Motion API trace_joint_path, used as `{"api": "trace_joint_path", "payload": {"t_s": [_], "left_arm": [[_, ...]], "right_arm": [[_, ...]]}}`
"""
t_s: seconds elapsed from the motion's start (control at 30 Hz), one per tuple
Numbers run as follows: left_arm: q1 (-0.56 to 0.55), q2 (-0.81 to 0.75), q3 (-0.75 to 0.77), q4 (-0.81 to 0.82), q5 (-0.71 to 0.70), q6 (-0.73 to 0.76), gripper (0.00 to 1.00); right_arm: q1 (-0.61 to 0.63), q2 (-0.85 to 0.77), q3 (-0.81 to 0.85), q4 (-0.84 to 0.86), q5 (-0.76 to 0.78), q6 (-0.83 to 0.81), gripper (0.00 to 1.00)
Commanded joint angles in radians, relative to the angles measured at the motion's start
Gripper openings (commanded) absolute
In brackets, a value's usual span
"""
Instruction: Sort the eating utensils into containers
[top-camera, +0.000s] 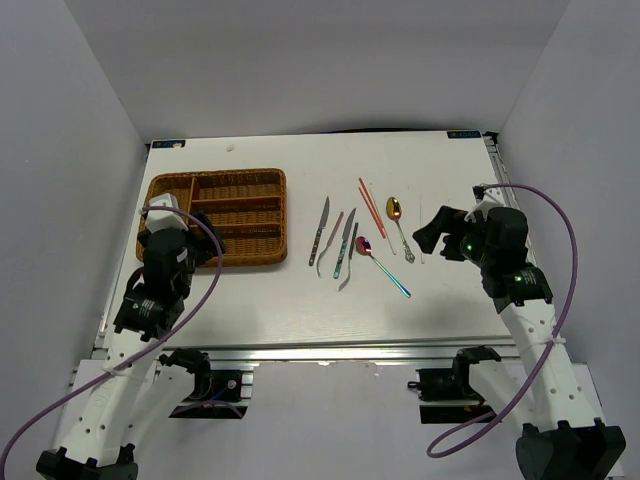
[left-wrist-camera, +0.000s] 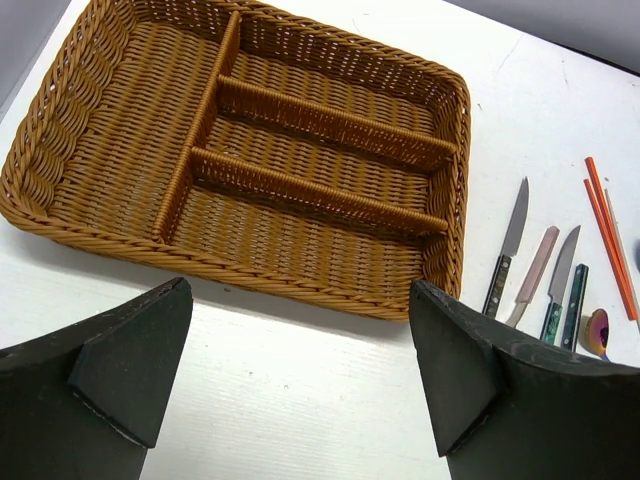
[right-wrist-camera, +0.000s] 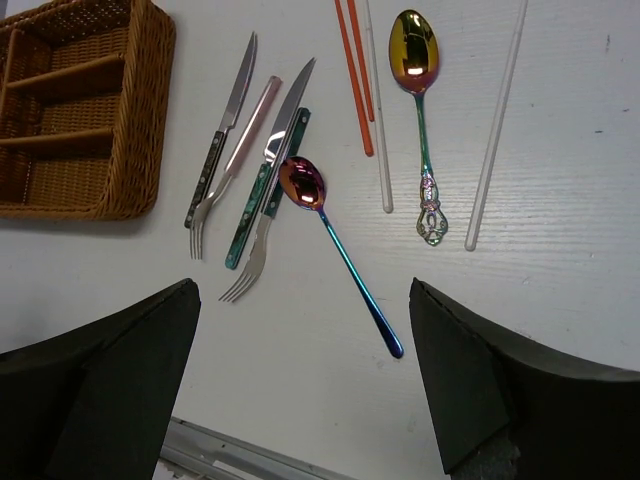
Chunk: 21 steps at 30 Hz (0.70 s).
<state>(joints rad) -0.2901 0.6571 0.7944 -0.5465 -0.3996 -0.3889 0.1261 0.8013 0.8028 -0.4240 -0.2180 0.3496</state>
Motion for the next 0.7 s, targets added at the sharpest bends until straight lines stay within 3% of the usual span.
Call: {"api": "trace_joint_path", "payload": {"t_s": [0.0,0.3,0.4,0.47,0.6,0.67], "left_arm": [[0.0,-0.005,0.0,0.011,-0.004,0.007,0.98],[0.0,-0.004,-0.003,0.008,-0.018,0.001,0.98],[0.0,0.009,-0.006,0.011,-0.007,0.002,0.98],[0.0,0.027,-0.003,0.011,-0.001,0.004,0.98],[0.002,0.052,-0.003,0.01,0.007,0.005,0.98],[0.002,0.065,-0.003,0.007,0.01,0.005,0.98]], "right_arm": [[0.003,0.001,0.006,0.051,-0.001,0.0,0.89],[0.004,0.039,-0.123,0.28,-0.231,0.009,0.89],[0.067,0.156,-0.079,0.239,-0.157,-0.058,0.89],[0.172,0.281,0.005,0.148,-0.022,-0.107,0.89],[0.317,0.498,0.139,0.001,0.268,-0.225,0.8],[0.323,0.604,0.179,-0.027,0.301,-0.274,0.76]]}}
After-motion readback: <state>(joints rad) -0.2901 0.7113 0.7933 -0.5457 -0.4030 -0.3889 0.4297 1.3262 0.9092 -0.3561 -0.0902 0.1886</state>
